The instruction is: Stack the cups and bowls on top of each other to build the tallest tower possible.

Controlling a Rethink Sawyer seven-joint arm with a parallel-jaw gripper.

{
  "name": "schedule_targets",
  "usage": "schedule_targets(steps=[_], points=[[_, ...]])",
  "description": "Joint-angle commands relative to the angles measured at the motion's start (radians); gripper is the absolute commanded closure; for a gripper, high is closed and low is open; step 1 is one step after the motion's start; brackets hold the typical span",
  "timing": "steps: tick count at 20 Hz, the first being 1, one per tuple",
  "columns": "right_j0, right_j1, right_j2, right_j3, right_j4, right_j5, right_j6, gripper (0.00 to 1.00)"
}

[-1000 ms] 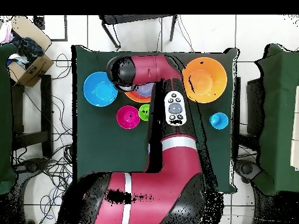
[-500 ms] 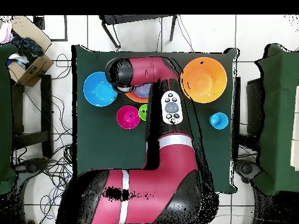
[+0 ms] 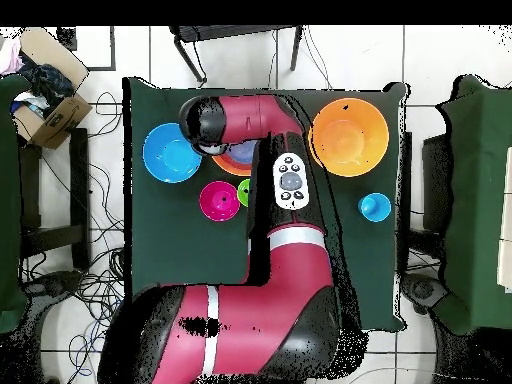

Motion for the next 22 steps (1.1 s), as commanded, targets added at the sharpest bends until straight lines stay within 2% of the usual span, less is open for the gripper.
schedule_targets(steps=[1, 9, 11, 13, 22], points=[[0.019, -0.012, 0.021, -0.025, -0.004, -0.034, 0.040, 0.00], [0.031, -0.013, 0.003, -0.037, -0.010, -0.008, 0.051, 0.00], [0.033, -0.011, -0.001, -0.039, 0.012, 0.041, 0.075, 0.00], [0.029, -0.024, -0.001, -0.016, 0.026, 0.026, 0.091, 0.00], [0.004, -0.164, 0.014, 0.119, 0.124, 0.078, 0.062, 0.00]])
